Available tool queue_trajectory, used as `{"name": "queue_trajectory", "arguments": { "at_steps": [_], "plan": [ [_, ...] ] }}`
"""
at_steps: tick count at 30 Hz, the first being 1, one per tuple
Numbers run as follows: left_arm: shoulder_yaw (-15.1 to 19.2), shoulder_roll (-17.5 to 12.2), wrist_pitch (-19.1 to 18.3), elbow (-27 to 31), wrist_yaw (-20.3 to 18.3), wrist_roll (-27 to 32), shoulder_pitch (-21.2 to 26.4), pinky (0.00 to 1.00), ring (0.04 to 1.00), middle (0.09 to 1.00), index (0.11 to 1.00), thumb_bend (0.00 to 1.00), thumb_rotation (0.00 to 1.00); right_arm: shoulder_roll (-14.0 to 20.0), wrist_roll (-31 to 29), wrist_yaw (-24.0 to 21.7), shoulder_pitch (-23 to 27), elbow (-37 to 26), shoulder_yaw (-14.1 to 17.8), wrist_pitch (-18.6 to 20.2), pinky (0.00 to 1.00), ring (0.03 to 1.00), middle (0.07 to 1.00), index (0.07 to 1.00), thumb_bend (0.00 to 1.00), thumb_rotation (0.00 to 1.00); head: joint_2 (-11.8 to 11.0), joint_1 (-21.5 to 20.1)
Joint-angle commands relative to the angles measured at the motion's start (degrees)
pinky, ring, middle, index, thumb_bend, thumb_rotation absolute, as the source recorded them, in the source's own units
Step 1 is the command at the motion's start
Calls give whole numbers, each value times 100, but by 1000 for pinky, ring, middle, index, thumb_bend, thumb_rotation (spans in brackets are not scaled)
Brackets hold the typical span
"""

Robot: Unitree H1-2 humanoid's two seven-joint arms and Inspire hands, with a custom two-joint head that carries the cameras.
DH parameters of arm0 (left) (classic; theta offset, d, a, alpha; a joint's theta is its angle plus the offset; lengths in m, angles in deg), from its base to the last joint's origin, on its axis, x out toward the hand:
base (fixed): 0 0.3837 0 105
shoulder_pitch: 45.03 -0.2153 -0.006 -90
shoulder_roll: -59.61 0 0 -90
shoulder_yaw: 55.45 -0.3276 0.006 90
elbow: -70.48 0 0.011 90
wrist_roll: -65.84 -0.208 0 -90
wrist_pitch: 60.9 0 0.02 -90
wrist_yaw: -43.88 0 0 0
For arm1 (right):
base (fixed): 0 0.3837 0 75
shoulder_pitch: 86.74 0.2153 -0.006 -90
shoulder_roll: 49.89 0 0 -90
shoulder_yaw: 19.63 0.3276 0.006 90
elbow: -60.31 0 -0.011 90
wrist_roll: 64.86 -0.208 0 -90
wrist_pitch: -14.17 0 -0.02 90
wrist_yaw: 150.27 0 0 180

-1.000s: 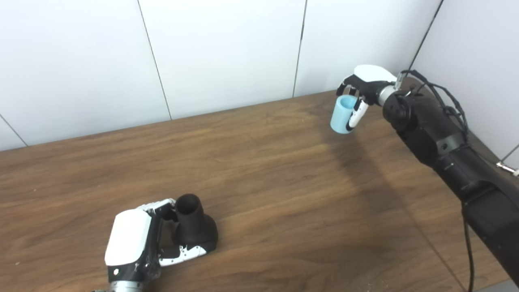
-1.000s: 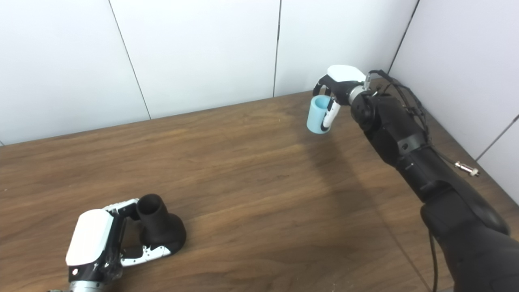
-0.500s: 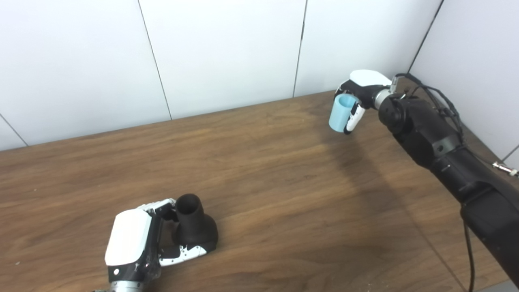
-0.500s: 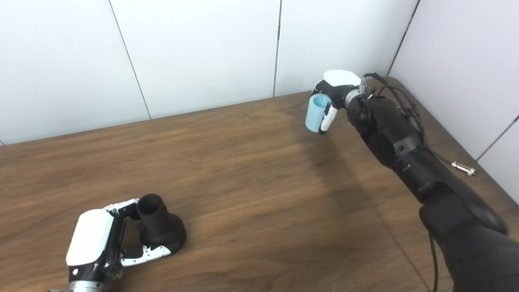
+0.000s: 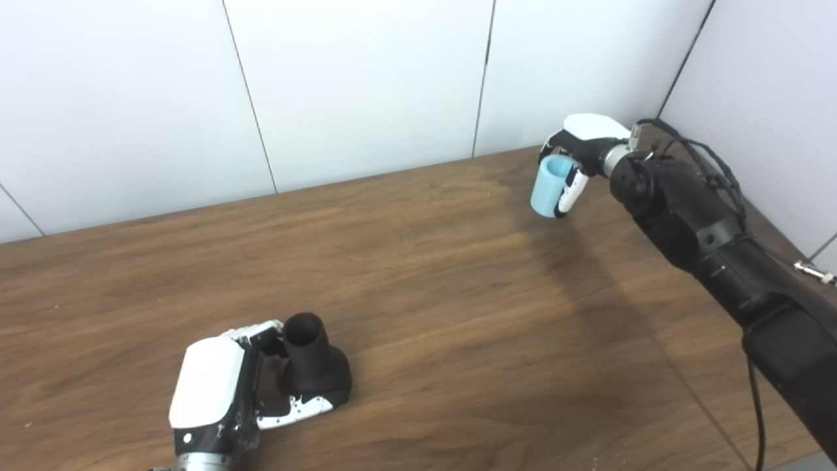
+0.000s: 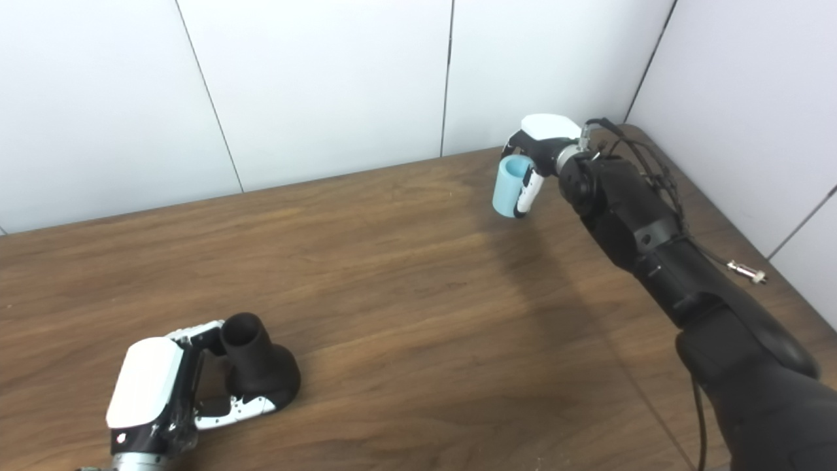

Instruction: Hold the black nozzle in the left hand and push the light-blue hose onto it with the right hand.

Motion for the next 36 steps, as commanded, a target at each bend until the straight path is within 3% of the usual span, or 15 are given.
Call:
{"name": "queue_trajectory", "arguments": {
  "at_steps": [1, 3, 6, 8, 9, 10, 13, 18, 21, 24, 28, 32, 36],
  "plan": [
    [-36, -111, -126, -165, -219, -180, -38, 599, 535, 502, 476, 524, 0, 178, 63, 151, 308, -83, 62, -113, 361, 451, 521, 687, 934, 49, 5, -6],
    [-34, -108, -139, -166, -226, -186, -35, 602, 540, 504, 474, 524, 0, 180, 55, 167, 310, -79, 67, -143, 502, 564, 622, 680, 928, 49, 5, -6],
    [-39, -112, -154, -153, -254, -198, -29, 604, 545, 506, 473, 524, 0, 164, -4, 328, 275, -64, 137, -273, 612, 606, 656, 656, 920, 24, 38, 15],
    [-41, -111, -162, -146, -266, -204, -24, 606, 546, 506, 472, 524, 0, 142, 11, 476, 242, -82, 183, -296, 573, 563, 612, 625, 876, 6, 38, 15],
    [-42, -109, -161, -145, -266, -201, -23, 608, 547, 507, 472, 524, 0, 131, 54, 555, 227, -104, 189, -270, 513, 519, 530, 572, 706, 3, 47, 20],
    [-41, -107, -158, -147, -263, -196, -22, 608, 548, 507, 472, 524, 0, 121, 113, 654, 211, -126, 187, -247, 438, 466, 477, 544, 619, 1, 47, 20],
    [-44, -106, -150, -159, -233, -216, -21, 611, 546, 506, 472, 524, 0, 127, 274, 831, 179, -181, 134, -242, 315, 376, 417, 510, 533, 0, 52, 16],
    [-40, -93, -160, -149, -245, -200, -35, 609, 541, 503, 475, 524, 0, 123, 318, 876, 188, -148, 121, -263, 343, 396, 422, 510, 528, 0, 69, 10],
    [-37, -85, -140, -172, -212, -177, -43, 602, 538, 503, 475, 524, 0, 118, 328, 846, 170, -208, 119, -231, 284, 351, 404, 513, 525, 0, 74, 18],
    [-36, -83, -167, -175, -229, -192, -50, 598, 539, 507, 472, 524, 0, 117, 278, 838, 149, -233, 142, -272, 362, 393, 449, 520, 522, 0, 76, 30],
    [-47, -74, -173, -192, -211, -217, -50, 596, 541, 507, 473, 524, 0, 131, 246, 834, 105, -319, 173, -289, 349, 370, 467, 534, 515, 0, 59, 106],
    [-62, -65, -195, -150, -224, -243, -66, 601, 538, 506, 473, 524, 0, 176, 78, 751, -60, -836, 340, -351, 413, 401, 495, 499, 519, 0, 69, 270],
    [-80, -45, -247, -130, -255, -264, -79, 604, 547, 507, 472, 524, 0, 201, -85, 434, -253, -1705, 518, -254, 389, 389, 502, 506, 517, 0, 77, 438]
  ]
}}
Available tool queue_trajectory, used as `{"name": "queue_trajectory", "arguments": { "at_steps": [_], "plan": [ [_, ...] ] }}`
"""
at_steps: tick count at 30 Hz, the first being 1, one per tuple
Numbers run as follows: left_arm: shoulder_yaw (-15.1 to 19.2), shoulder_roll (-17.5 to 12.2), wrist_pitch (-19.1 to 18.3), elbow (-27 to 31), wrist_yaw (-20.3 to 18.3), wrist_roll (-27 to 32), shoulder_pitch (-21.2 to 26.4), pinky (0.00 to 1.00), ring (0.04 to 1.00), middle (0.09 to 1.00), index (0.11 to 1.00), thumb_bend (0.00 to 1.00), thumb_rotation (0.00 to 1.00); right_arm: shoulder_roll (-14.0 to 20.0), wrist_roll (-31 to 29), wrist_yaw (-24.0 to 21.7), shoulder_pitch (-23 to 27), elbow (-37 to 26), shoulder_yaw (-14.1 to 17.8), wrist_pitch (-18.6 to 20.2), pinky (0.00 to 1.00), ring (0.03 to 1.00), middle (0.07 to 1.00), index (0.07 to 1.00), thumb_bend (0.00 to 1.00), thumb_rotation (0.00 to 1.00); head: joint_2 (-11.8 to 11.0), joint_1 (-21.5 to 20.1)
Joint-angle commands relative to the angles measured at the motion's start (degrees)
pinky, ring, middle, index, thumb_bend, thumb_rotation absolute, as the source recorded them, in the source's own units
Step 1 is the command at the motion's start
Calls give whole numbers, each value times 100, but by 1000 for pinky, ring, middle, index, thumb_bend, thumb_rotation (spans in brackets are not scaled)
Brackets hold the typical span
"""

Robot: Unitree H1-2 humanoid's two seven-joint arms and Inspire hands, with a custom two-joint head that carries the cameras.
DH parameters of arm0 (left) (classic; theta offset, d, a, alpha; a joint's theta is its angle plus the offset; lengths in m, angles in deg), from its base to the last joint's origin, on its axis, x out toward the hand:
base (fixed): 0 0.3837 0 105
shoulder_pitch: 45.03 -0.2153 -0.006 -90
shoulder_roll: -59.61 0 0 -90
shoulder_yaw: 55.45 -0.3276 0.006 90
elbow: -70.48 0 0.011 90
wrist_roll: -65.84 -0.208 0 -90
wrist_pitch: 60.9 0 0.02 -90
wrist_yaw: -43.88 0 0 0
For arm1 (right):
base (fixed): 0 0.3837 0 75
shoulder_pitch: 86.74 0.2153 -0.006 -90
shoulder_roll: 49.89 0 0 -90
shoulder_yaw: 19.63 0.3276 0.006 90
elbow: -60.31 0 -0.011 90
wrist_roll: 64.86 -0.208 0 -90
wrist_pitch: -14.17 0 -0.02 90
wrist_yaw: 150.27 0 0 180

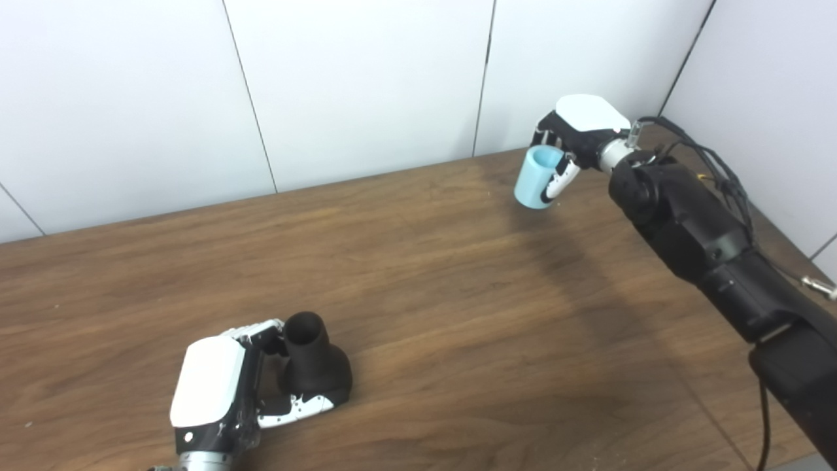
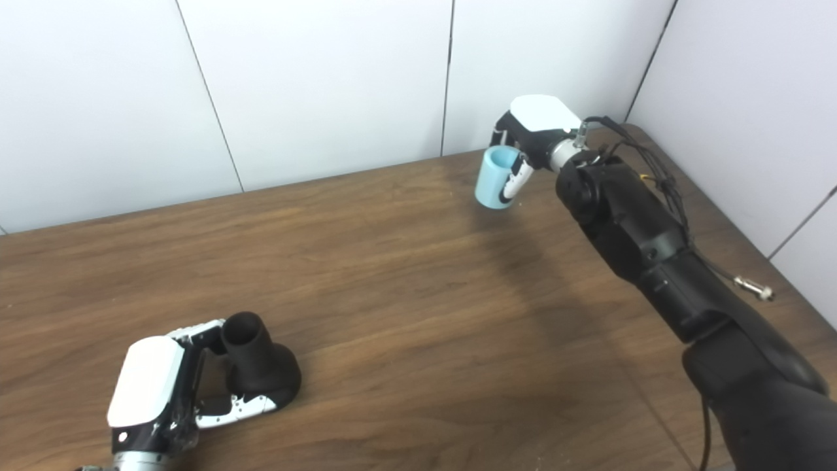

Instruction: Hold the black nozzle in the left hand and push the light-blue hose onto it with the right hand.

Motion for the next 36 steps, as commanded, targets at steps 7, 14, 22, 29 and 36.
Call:
{"name": "queue_trajectory", "arguments": {
  "at_steps": [7, 14, 22, 29, 36],
  "plan": [
    [-140, 36, -145, -228, -51, -344, -101, 574, 529, 489, 482, 525, 0, 177, 134, -700, -17, -2011, 246, 203, 383, 387, 506, 498, 518, 0, 9, 519],
    [-257, 211, -358, -200, -132, -566, -111, 613, 545, 490, 483, 525, 0, -30, 95, -1550, 21, -3226, 260, 520, 411, 399, 522, 488, 517, 0, 0, 946],
    [-367, 321, -418, -257, -7, -699, -115, 539, 512, 470, 491, 527, 0, -317, 84, -2519, 369, -4081, 120, 753, 683, 460, 482, 497, 520, 0, 32, 1266],
    [-419, 403, -504, -308, -42, -727, -94, 606, 540, 486, 485, 526, 0, -828, -222, -2837, 628, -4534, 3, 735, 337, 365, 484, 539, 512, 0, 40, 1528],
    [-483, 392, -567, -284, -110, -796, -33, 624, 565, 490, 483, 525, 0, -1425, -67, -3046, 835, -4644, -215, 820, 337, 370, 486, 534, 514, 0, 47, 1679]
  ]
}}
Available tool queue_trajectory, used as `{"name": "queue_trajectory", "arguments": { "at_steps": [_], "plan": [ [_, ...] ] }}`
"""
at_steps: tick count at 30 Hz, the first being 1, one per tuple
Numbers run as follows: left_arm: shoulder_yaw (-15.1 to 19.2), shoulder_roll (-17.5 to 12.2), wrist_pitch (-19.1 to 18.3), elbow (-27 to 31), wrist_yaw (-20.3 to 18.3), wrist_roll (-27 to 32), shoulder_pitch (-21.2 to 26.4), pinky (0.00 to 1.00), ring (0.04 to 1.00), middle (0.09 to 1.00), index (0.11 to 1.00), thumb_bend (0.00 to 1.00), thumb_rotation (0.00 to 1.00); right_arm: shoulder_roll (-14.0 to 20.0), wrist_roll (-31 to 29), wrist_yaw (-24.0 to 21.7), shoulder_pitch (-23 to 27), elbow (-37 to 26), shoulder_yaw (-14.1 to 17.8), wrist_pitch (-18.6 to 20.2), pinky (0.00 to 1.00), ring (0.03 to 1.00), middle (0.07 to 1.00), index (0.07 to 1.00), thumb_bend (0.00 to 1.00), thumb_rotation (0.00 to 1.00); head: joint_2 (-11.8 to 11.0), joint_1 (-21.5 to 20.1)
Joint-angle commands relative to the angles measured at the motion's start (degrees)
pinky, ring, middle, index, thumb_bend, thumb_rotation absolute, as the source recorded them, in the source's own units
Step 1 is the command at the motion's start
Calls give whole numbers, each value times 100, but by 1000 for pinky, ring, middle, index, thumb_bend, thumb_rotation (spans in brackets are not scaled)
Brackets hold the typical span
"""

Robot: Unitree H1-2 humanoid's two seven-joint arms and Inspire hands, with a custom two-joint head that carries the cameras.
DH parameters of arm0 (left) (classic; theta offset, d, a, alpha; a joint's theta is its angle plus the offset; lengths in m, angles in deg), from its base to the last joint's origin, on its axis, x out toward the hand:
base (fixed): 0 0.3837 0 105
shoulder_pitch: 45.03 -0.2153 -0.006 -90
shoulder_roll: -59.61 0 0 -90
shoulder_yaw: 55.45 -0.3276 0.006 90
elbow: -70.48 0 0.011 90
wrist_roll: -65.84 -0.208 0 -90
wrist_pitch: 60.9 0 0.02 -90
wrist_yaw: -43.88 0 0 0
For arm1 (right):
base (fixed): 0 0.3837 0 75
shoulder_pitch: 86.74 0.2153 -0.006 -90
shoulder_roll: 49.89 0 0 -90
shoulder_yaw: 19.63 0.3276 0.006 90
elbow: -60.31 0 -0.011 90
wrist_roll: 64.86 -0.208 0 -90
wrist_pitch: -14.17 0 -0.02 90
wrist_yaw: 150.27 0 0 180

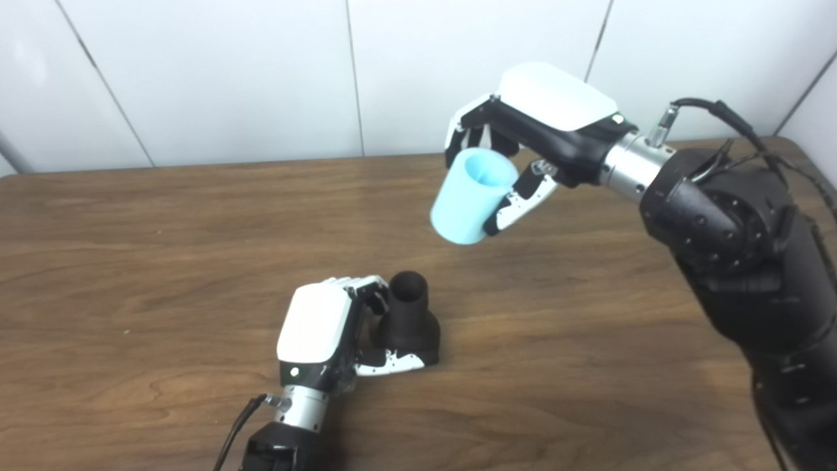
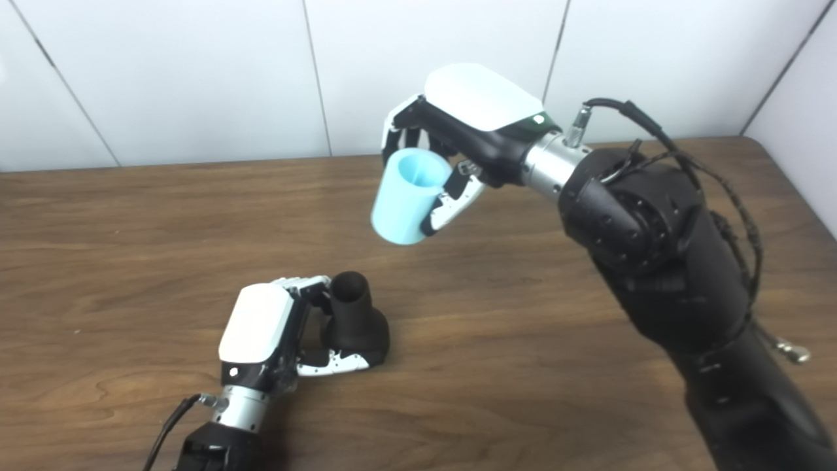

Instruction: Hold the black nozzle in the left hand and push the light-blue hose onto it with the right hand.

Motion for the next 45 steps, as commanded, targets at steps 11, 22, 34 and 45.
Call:
{"name": "queue_trajectory", "arguments": {
  "at_steps": [11, 22, 34, 45],
  "plan": [
    [-49, -121, -239, -9, -454, -243, -54, 621, 553, 492, 482, 525, 0, -327, 380, -76, 111, -297, -218, -94, 618, 406, 475, 526, 518, 0, 102, 46],
    [-51, -86, -229, 18, -455, -231, -71, 626, 558, 498, 479, 525, 0, -241, 305, -160, -49, -17, -150, -190, 423, 371, 489, 532, 514, 0, 165, 19],
    [-49, -78, -218, -10, -435, -230, -26, 606, 524, 491, 482, 526, 0, -279, 200, -402, -23, -71, -91, 2, 381, 368, 488, 540, 512, 0, 239, 24],
    [-55, -56, -212, -32, -391, -254, -15, 606, 528, 490, 483, 526, 0, -296, -65, -475, -41, -138, -17, 188, 386, 379, 492, 525, 515, 0, 266, 49]
  ]
}}
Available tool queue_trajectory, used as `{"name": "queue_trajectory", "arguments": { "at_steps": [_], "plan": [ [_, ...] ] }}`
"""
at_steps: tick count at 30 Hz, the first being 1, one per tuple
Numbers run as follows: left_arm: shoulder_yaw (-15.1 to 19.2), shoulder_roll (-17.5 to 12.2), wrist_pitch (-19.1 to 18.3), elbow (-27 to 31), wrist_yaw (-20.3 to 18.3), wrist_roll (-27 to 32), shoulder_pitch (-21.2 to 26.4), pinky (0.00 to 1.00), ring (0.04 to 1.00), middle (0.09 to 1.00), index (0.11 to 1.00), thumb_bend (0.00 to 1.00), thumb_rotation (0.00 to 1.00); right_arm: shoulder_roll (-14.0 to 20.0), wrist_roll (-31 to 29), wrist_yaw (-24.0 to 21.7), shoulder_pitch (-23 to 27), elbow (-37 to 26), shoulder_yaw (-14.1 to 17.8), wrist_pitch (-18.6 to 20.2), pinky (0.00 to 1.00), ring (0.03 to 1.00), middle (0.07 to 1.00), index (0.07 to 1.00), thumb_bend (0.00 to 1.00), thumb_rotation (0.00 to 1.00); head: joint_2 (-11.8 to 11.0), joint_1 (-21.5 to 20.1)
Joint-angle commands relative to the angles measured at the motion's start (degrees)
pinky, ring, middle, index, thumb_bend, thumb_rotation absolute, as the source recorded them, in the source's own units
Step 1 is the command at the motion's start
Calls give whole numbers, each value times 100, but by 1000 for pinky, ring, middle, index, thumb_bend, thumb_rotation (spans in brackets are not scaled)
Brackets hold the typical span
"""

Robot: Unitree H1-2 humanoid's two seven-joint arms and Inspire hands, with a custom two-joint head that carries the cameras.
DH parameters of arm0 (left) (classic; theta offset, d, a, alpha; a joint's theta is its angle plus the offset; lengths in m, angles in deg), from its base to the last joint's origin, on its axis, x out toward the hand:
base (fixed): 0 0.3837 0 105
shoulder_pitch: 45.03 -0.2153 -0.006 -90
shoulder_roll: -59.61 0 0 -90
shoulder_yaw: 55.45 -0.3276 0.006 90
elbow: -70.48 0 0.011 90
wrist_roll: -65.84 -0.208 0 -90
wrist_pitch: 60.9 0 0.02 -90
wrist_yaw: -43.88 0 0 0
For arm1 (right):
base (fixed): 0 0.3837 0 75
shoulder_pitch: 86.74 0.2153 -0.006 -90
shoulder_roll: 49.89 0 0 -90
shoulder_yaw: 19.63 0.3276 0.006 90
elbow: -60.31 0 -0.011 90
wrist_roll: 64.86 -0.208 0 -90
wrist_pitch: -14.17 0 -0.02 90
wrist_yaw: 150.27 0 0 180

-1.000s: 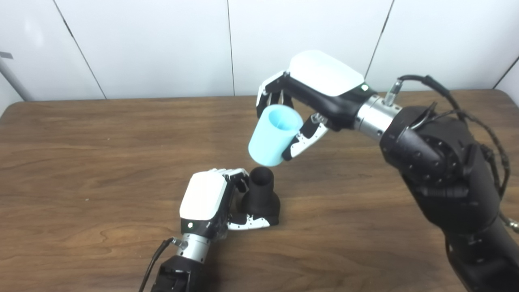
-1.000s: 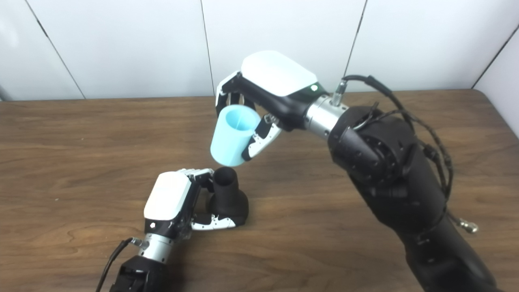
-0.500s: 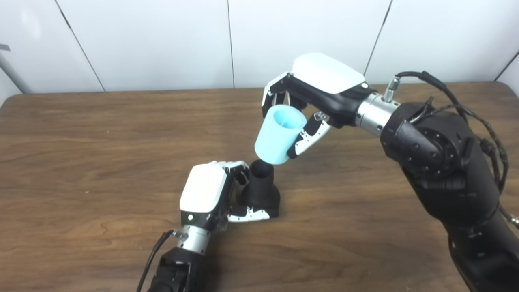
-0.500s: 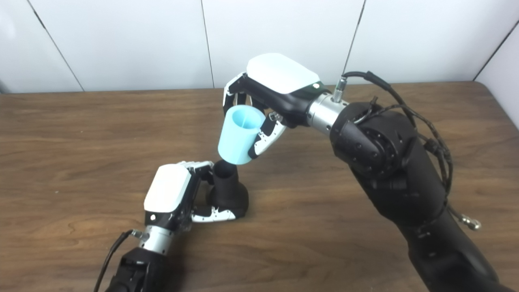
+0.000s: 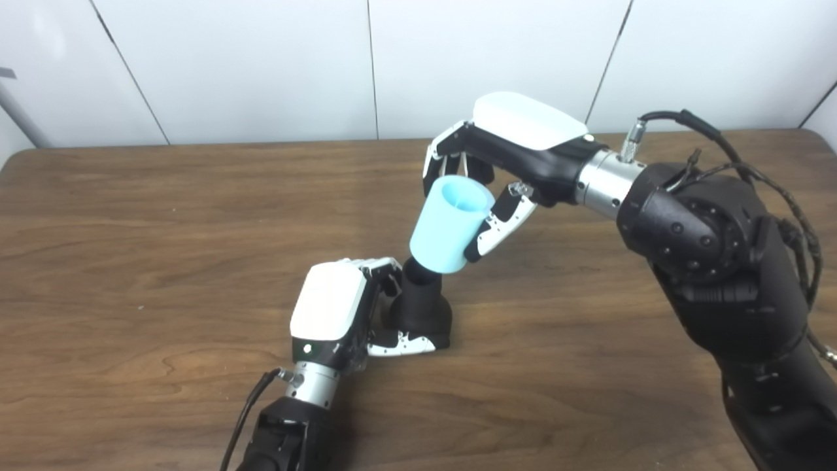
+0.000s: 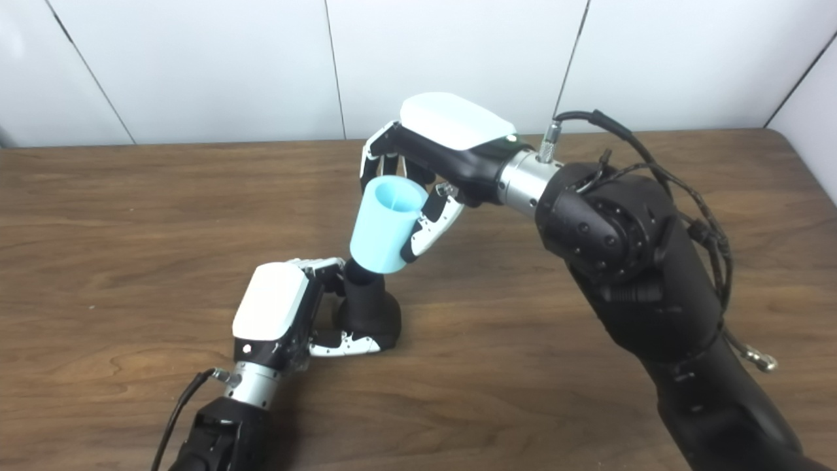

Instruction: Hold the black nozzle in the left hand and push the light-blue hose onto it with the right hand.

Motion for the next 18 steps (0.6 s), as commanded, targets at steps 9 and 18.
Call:
{"name": "queue_trajectory", "arguments": {
  "at_steps": [9, 18],
  "plan": [
    [-35, -38, -129, -133, -202, -151, -56, 598, 519, 485, 485, 526, 0, -19, 30, 413, -79, -34, 76, -226, 360, 378, 503, 514, 515, 0, 22, -14],
    [-49, -46, -129, -91, -223, -181, -63, 588, 512, 488, 484, 526, 0, -209, 196, 641, -316, 88, -39, -234, 356, 380, 511, 505, 516, 0, 40, -7]
  ]
}}
